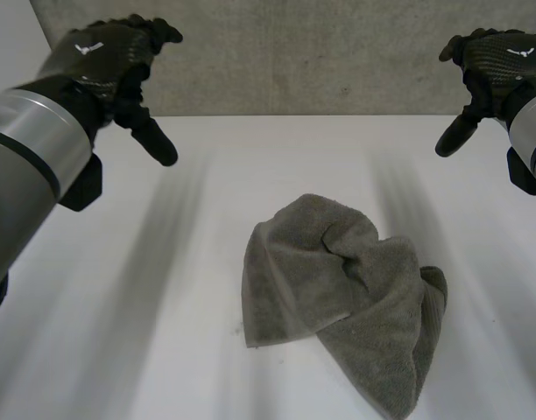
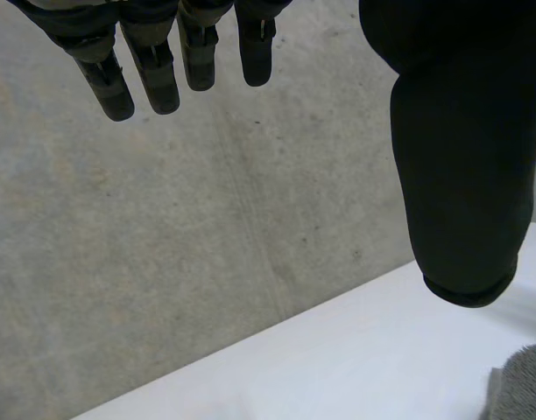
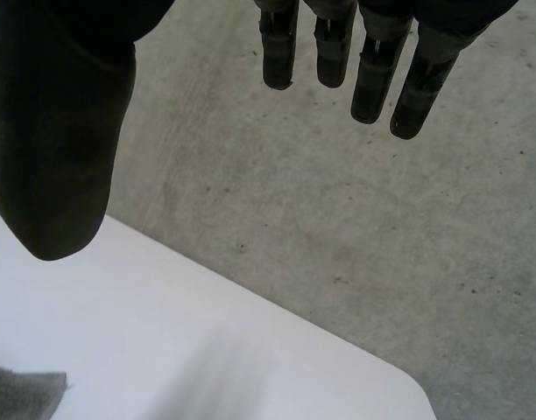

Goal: Fold the towel.

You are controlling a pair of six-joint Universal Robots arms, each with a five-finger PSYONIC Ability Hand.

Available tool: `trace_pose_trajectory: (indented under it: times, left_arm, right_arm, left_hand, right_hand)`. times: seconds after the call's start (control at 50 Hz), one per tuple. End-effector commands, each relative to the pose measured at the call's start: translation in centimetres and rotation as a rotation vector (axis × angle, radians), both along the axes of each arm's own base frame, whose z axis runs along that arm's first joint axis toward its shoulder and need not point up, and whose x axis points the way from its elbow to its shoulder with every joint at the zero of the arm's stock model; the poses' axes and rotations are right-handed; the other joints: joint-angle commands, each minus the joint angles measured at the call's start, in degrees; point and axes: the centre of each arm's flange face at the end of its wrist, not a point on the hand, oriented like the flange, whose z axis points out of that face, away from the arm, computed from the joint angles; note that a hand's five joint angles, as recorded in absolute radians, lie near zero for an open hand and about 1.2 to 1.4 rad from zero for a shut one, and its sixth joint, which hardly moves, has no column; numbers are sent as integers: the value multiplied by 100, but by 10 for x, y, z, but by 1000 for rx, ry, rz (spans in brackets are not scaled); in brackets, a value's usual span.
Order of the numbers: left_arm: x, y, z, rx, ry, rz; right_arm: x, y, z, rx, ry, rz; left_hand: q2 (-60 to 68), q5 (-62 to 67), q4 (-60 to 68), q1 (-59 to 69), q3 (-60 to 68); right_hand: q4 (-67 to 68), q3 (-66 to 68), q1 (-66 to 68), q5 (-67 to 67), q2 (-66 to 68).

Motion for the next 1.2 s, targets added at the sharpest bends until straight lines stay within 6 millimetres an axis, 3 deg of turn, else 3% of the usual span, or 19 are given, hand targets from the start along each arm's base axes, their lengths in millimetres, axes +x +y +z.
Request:
trace_pose_trajectory:
  times: [0.02, 0.18, 0.28, 0.5, 0.56, 0.6, 0.62, 0.66, 0.68, 0.76, 0.78, 0.84, 0.88, 0.94, 1.02, 1.08, 1.12, 1.14, 1.2]
  left_arm:
    - [-25, -5, -32, 34, -25, -88]
    - [-69, -16, -84, 89, -59, -244]
    - [-105, -27, -139, 159, -91, -387]
    - [-123, -45, -218, 205, -194, -423]
    - [-124, -47, -227, 203, -214, -425]
    - [-125, -49, -236, 191, -242, -425]
    - [-125, -49, -236, 191, -242, -425]
    - [-126, -52, -228, 158, -247, -418]
    - [-126, -52, -228, 158, -247, -418]
    - [-122, -59, -150, -1, -146, -330]
    - [-116, -62, -117, -70, -81, -276]
    - [-108, -62, -85, -127, -8, -221]
    - [-89, -51, -24, -219, 136, -153]
    - [-73, -33, 6, -249, 204, -137]
    - [-63, -15, 1, -219, 189, -147]
    - [-52, 3, -34, -119, 121, -152]
    - [-45, 13, -59, -56, 72, -153]
    - [-38, 22, -83, 6, 14, -152]
    - [-19, 39, -132, 126, -121, -138]
  right_arm:
    - [-2, 8, -18, 79, 180, 53]
    - [-26, 14, -75, 297, 243, 53]
    - [-39, 19, -109, 426, 179, 102]
    - [-41, 20, -158, 588, -113, 179]
    - [-40, 16, -160, 593, -126, 182]
    - [-39, 13, -159, 580, -127, 186]
    - [-36, 8, -157, 557, -126, 195]
    - [-31, 3, -153, 519, -124, 214]
    - [-23, -1, -145, 470, -119, 244]
    - [-9, -16, -113, 337, -107, 280]
    - [-2, -26, -84, 234, -110, 294]
    - [6, -38, -39, 69, -124, 301]
    - [10, -39, -13, -42, -131, 297]
    - [22, -28, 25, -233, -146, 321]
    - [43, -9, 24, -239, -144, 386]
    - [61, 17, -15, -85, -59, 473]
    - [70, 45, -68, 90, 123, 552]
    - [70, 45, -69, 91, 124, 553]
    - [65, 82, -124, 316, 376, 647]
  left_hand:
    - [49, -81, 49, 15, -109]
    - [49, -81, 49, 15, -109]
    - [66, -64, 66, 32, -92]
    - [368, 237, 368, 334, 210]
    - [655, 524, 655, 621, 497]
    - [2443, 2312, 2443, 2409, 2285]
    - [2454, 2324, 2454, 2421, 2297]
    - [5902, 5772, 5902, 5869, 5744]
    - [5920, 5789, 5920, 5886, 5762]
    - [6960, 6830, 6960, 6927, 6802]
    - [6960, 6830, 6960, 6927, 6802]
    - [6960, 6830, 6960, 6927, 6802]
    - [6960, 6830, 6960, 6927, 6802]
    - [6960, 6830, 6960, 6927, 6802]
    - [6946, 6816, 6946, 6912, 6788]
    - [6544, 6414, 6544, 6510, 6386]
    - [6340, 6210, 6340, 6306, 6182]
    - [6257, 6127, 6257, 6223, 6099]
    - [6123, 5993, 6123, 6089, 5965]
  right_hand:
    - [-490, -424, -341, -347, -449]
    - [-490, -424, -341, -347, -449]
    - [-490, -424, -341, -347, -449]
    - [-490, -424, -341, -347, -449]
    - [939, 1005, 1088, 1082, 980]
    - [2281, 2347, 2430, 2423, 2322]
    - [4059, 4125, 4208, 4202, 4100]
    - [6176, 6241, 6324, 6318, 6216]
    - [6507, 6573, 6656, 6650, 6548]
    - [6510, 6576, 6659, 6653, 6551]
    - [6510, 6576, 6659, 6653, 6551]
    - [6510, 6576, 6659, 6653, 6551]
    - [6510, 6576, 6659, 6653, 6551]
    - [6510, 6576, 6659, 6653, 6551]
    - [6510, 6576, 6659, 6653, 6551]
    - [6510, 6576, 6659, 6653, 6551]
    - [6510, 6576, 6659, 6653, 6551]
    - [6510, 6576, 6659, 6653, 6551]
    - [6510, 6576, 6659, 6653, 6551]
